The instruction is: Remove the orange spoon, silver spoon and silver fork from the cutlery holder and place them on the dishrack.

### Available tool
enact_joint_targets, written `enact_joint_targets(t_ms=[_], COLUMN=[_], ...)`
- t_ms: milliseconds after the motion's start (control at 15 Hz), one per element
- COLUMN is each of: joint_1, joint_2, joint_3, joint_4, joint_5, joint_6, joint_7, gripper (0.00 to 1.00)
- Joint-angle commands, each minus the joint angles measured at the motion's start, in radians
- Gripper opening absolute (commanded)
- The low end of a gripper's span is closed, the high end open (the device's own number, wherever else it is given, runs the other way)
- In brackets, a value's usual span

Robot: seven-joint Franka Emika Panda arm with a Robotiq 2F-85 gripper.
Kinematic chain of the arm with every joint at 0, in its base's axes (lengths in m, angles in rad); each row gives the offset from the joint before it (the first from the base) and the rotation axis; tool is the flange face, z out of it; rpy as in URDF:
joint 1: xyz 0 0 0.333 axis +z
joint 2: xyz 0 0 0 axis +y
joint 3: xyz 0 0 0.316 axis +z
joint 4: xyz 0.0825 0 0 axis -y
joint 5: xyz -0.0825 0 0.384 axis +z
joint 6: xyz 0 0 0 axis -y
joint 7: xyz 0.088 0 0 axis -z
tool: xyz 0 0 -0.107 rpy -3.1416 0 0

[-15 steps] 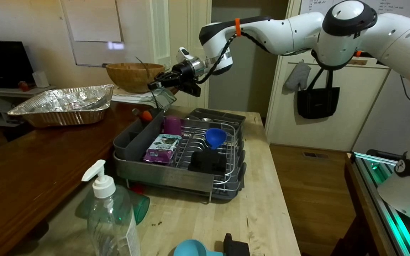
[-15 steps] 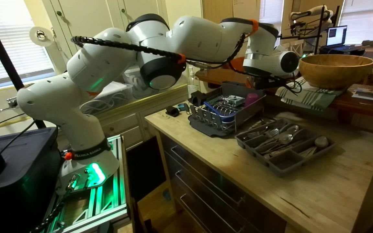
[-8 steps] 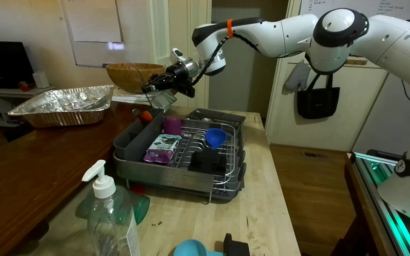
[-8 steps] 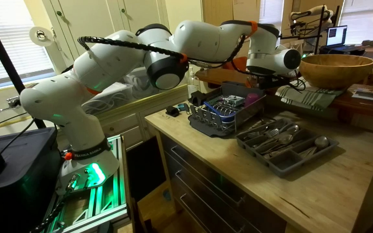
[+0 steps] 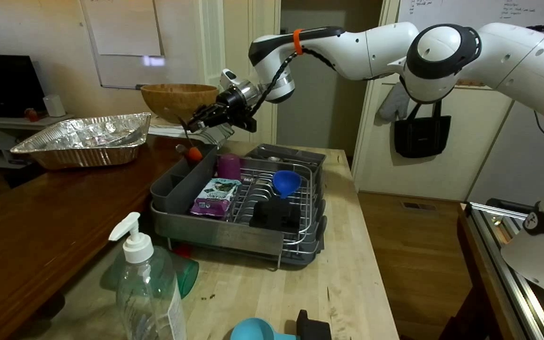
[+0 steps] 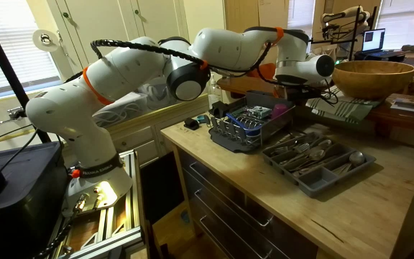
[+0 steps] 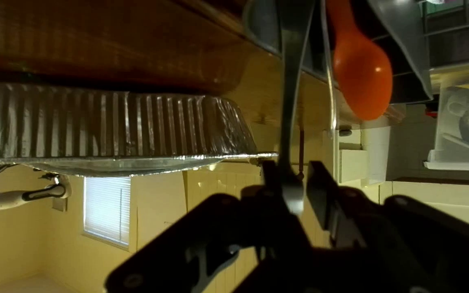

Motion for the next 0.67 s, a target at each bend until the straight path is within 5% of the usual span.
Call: enact_joint_targets(t_ms=[0, 400, 600], joint_1=[0.013, 0.016, 0.019], joint_2=[-0.03, -0.249, -0.355], joint_3=[-0.04, -0.118, -0.154], joint_4=[0.015, -0.138, -0.275], joint_5=[-0.011, -0.061, -0.088], joint_6=[0.009, 0.228, 0.371], joint_7=[0.07, 0.118, 0.078], gripper=[0.56, 0.99, 1.0])
